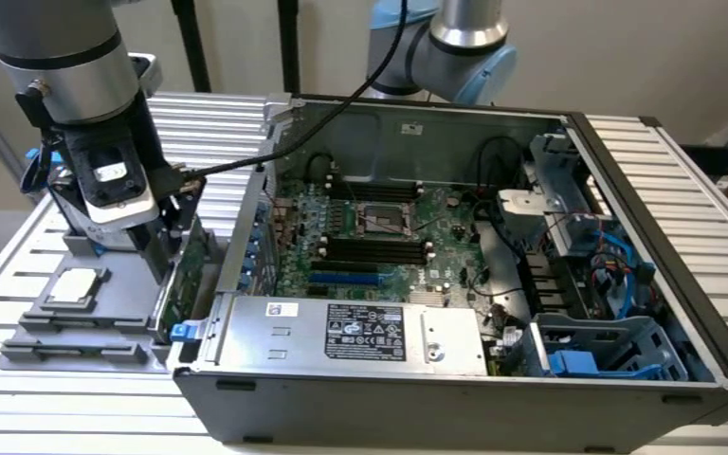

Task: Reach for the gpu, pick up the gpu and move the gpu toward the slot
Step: 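Pick up the gpu and move the gpu toward the slot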

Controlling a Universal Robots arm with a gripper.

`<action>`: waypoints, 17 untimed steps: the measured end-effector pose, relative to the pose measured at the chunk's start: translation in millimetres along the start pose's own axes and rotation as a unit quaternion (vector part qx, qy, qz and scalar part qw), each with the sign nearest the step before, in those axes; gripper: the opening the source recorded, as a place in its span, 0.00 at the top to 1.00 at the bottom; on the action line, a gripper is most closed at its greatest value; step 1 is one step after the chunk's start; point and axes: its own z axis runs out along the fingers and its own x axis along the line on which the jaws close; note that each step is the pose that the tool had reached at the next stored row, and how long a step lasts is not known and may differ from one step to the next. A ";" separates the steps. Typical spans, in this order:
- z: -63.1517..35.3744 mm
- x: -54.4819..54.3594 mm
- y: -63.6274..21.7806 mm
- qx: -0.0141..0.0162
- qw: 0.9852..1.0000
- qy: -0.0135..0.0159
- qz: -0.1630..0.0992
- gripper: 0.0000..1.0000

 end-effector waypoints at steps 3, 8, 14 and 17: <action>5.4 0.0 -1.0 0.000 1.000 0.000 0.000 0.58; 16.2 0.0 -2.4 0.000 1.000 -0.001 0.000 0.58; 26.3 0.0 -2.8 0.004 1.000 -0.003 0.000 0.58; 30.7 0.1 -2.9 0.010 1.000 -0.006 0.000 0.58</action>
